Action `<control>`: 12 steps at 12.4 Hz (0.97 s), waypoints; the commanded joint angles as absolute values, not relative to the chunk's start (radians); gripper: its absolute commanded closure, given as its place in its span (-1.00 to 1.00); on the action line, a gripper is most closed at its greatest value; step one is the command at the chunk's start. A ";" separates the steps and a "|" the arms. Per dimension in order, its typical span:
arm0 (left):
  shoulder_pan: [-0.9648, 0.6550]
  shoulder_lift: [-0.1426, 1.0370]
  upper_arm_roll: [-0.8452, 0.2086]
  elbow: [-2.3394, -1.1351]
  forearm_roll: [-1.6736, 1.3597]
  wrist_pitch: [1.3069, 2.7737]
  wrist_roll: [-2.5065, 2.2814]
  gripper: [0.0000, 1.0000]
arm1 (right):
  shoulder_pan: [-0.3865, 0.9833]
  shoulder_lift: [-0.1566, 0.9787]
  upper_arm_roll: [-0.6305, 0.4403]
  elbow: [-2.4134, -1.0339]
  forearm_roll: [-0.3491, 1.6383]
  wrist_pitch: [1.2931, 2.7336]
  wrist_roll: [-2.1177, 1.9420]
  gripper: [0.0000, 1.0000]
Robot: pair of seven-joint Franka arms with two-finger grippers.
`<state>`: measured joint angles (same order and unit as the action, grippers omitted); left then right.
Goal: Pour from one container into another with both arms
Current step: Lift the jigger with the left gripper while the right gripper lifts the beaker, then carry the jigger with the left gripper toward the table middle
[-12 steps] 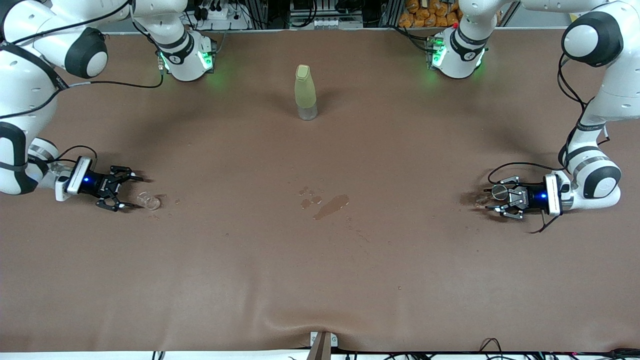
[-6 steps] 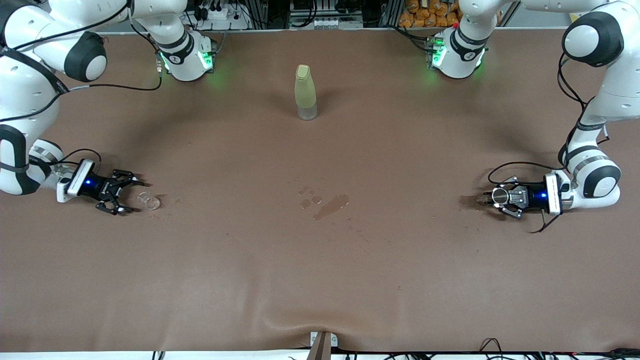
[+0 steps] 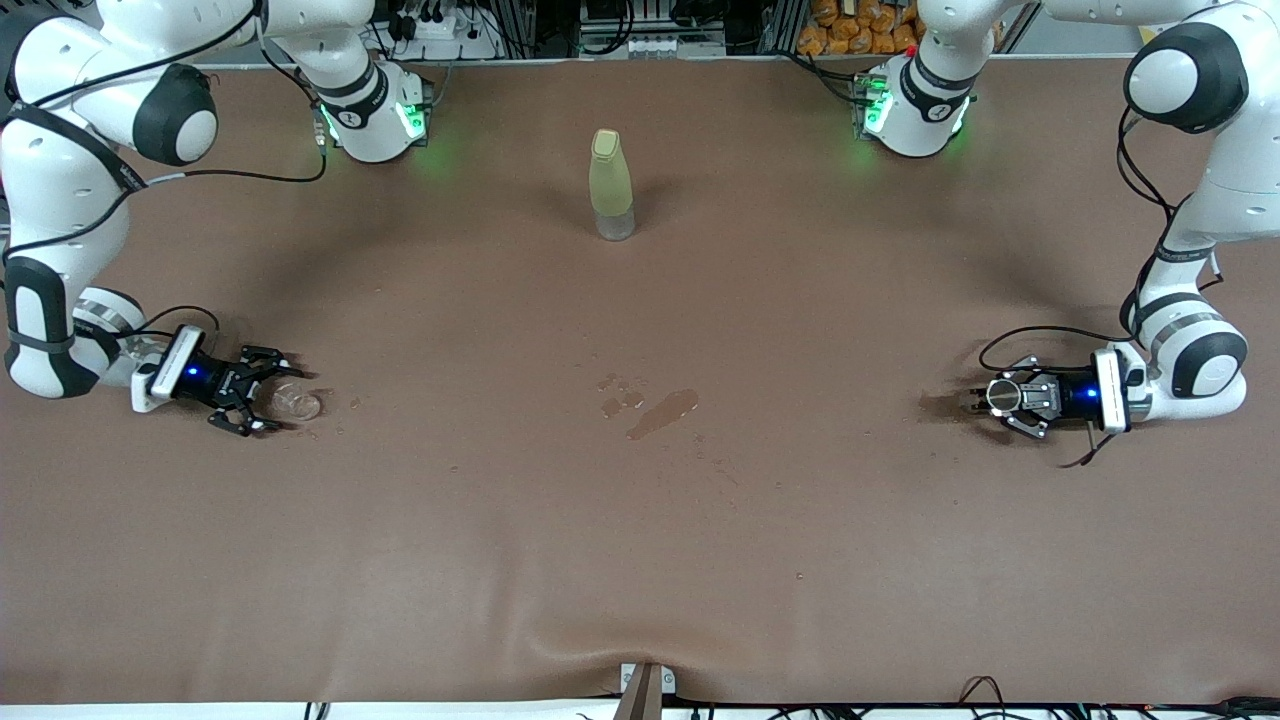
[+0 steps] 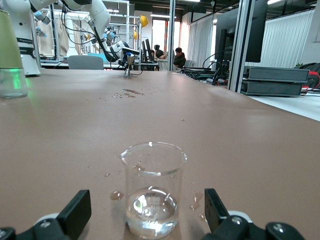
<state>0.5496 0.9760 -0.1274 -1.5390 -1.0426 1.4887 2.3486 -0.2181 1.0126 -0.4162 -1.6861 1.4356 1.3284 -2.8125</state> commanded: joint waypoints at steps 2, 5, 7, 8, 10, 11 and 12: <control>0.459 0.931 -0.124 -1.528 -1.155 1.532 2.322 1.00 | -0.233 1.037 -0.380 -1.687 1.469 1.353 -3.060 -1.00; 0.345 0.927 -0.124 -1.465 -1.233 1.616 2.301 1.00 | -0.233 1.037 -0.345 -1.687 1.479 1.376 -3.060 -1.00; 0.293 0.936 -0.133 -1.471 -1.310 1.626 2.299 1.00 | -0.229 1.037 -0.342 -1.687 1.488 1.379 -3.060 -1.00; 0.270 0.936 -0.133 -1.470 -1.324 1.628 2.299 1.00 | -0.227 1.037 -0.341 -1.687 1.488 1.379 -3.060 -1.00; 0.218 0.936 -0.135 -1.471 -1.359 1.631 2.299 1.00 | -0.229 1.037 -0.331 -1.687 1.488 1.379 -3.059 -0.52; 0.183 0.934 -0.135 -1.473 -1.383 1.663 2.299 1.00 | -0.229 1.037 -0.328 -1.687 1.488 1.379 -3.059 -0.16; 0.140 0.931 -0.135 -1.477 -1.420 1.704 2.298 1.00 | -0.227 1.037 -0.321 -1.689 1.488 1.381 -3.057 0.17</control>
